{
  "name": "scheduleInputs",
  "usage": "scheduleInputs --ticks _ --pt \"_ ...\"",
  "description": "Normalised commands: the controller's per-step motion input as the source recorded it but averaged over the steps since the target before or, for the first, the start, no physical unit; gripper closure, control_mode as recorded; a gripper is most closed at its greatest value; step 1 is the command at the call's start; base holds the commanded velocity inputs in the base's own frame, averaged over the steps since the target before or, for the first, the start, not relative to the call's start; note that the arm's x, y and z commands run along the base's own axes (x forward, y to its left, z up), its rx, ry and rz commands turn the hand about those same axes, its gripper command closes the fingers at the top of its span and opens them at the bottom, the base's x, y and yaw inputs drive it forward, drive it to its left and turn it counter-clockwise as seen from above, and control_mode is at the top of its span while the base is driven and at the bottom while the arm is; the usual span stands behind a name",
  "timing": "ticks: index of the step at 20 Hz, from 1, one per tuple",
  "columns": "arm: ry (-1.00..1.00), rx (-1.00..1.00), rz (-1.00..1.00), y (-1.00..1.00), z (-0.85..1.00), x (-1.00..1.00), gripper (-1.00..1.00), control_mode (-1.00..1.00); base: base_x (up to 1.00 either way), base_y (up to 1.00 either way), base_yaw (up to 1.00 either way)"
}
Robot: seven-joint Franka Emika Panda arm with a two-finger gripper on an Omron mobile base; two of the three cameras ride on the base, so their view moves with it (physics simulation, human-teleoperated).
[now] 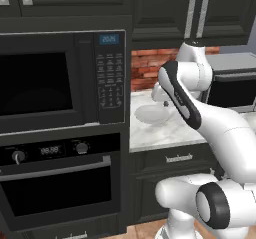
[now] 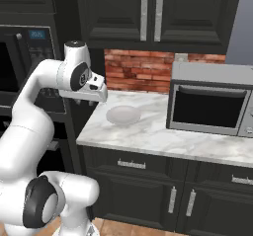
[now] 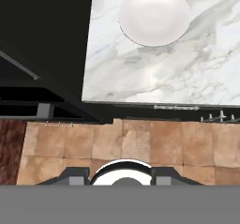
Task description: Take the fish from the oven and place it on the plate on the counter.
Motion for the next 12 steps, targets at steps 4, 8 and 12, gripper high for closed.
scheduleInputs --ticks 4,8,12 --pt "0.0 0.0 0.04 0.08 0.0 -0.24 -1.0 -1.0 0.0 0.0 0.0" --pt "-0.03 0.0 0.16 0.74 -0.26 -0.57 -1.0 -1.0 0.0 0.0 0.0" --pt "-0.14 -0.05 0.23 1.0 -0.43 -0.79 -1.0 -1.0 0.0 0.0 0.0"
